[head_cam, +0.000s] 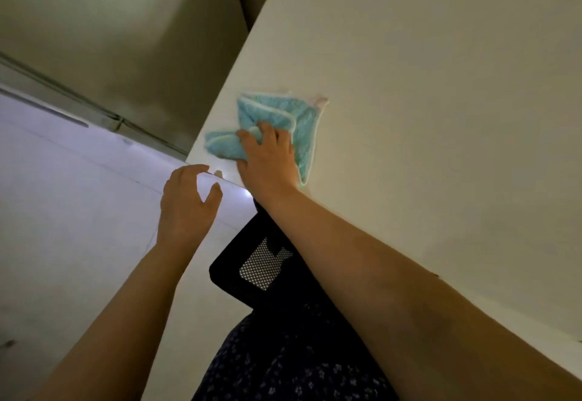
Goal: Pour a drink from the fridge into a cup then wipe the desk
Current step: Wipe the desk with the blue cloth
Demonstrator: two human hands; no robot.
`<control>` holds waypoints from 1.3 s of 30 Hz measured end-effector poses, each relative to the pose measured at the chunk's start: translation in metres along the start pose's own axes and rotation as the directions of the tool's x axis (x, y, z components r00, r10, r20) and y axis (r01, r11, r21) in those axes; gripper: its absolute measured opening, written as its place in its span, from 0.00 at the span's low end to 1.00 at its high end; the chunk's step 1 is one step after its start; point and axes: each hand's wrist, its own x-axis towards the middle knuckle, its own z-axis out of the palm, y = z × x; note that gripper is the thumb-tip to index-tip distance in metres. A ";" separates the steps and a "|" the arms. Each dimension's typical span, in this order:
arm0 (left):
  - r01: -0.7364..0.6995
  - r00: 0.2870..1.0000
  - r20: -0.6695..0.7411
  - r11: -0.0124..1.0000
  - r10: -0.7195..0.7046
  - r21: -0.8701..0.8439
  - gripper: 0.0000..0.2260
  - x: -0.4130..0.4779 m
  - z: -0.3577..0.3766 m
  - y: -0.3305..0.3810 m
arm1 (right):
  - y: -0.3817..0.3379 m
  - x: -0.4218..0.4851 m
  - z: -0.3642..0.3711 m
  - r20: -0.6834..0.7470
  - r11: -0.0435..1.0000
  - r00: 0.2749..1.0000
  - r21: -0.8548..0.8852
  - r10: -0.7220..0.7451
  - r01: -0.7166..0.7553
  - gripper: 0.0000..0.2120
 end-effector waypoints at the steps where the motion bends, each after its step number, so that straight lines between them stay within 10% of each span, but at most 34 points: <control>1: -0.013 1.000 -0.007 1.000 0.013 0.000 0.17 -0.002 0.001 0.001 | -0.002 -0.005 0.003 0.033 0.997 0.998 -0.051 -0.053 0.055 0.21; 8: -0.149 0.988 0.039 0.989 0.148 0.007 0.10 -0.010 0.020 0.027 | 0.047 -0.042 -0.013 0.077 0.961 0.980 -0.199 -0.181 0.193 0.21; 21: -0.487 0.829 0.323 0.873 0.457 0.011 0.12 -0.083 0.125 0.173 | 0.225 -0.200 -0.102 -0.040 0.940 0.967 -0.226 0.253 -0.255 0.20; 39: -0.357 0.853 0.383 0.932 0.355 -0.069 0.17 -0.109 0.144 0.204 | 0.223 -0.224 -0.108 0.011 0.949 0.962 0.162 0.272 -0.270 0.24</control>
